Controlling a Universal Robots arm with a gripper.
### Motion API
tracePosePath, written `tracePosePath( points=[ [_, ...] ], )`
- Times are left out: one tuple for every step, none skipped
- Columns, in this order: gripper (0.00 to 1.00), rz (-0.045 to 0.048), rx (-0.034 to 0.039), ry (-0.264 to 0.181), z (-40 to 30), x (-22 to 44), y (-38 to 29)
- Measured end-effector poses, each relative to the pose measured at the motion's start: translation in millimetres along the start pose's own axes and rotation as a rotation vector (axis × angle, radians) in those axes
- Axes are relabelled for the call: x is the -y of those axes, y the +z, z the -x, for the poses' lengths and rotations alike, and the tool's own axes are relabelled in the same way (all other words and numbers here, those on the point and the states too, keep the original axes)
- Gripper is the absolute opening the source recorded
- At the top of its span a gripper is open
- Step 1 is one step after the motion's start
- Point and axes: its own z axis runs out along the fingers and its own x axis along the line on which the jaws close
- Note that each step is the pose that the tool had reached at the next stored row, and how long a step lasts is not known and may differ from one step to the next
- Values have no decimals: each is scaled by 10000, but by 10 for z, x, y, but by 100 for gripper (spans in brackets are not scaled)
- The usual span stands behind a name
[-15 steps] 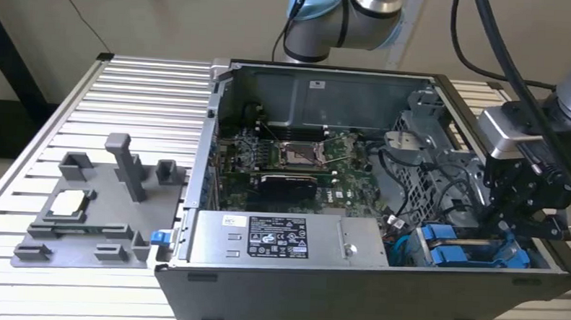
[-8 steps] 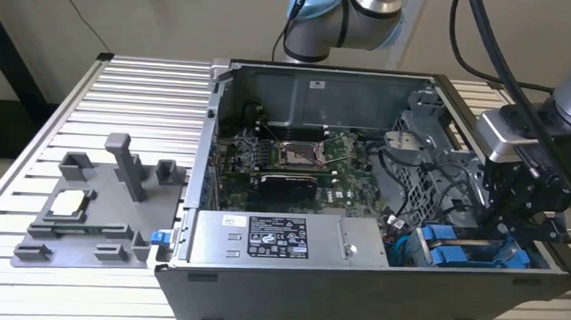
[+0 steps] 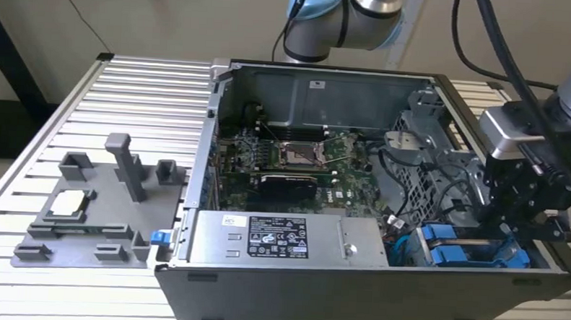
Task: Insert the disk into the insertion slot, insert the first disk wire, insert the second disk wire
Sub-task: 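Insert the first disk wire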
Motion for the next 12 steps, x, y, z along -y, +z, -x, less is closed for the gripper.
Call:
tracePosePath(
  points=[
    [26,0,-2,11,1,2,-26],
    [26,-1,-4,21,1,3,-49],
    [26,-1,-6,30,2,5,-75],
    [26,-1,-4,37,3,7,-101],
    [26,-1,-5,45,4,8,-128],
    [26,-2,-5,55,4,10,-153],
    [26,-2,-6,65,5,11,-176],
    [26,-2,-8,76,5,12,-203],
    [26,-2,-9,85,6,13,-232],
    [26,-3,-8,93,8,16,-266],
    [26,-3,-8,101,9,17,-301],
    [26,-3,-9,108,10,18,-339]
  ],
)
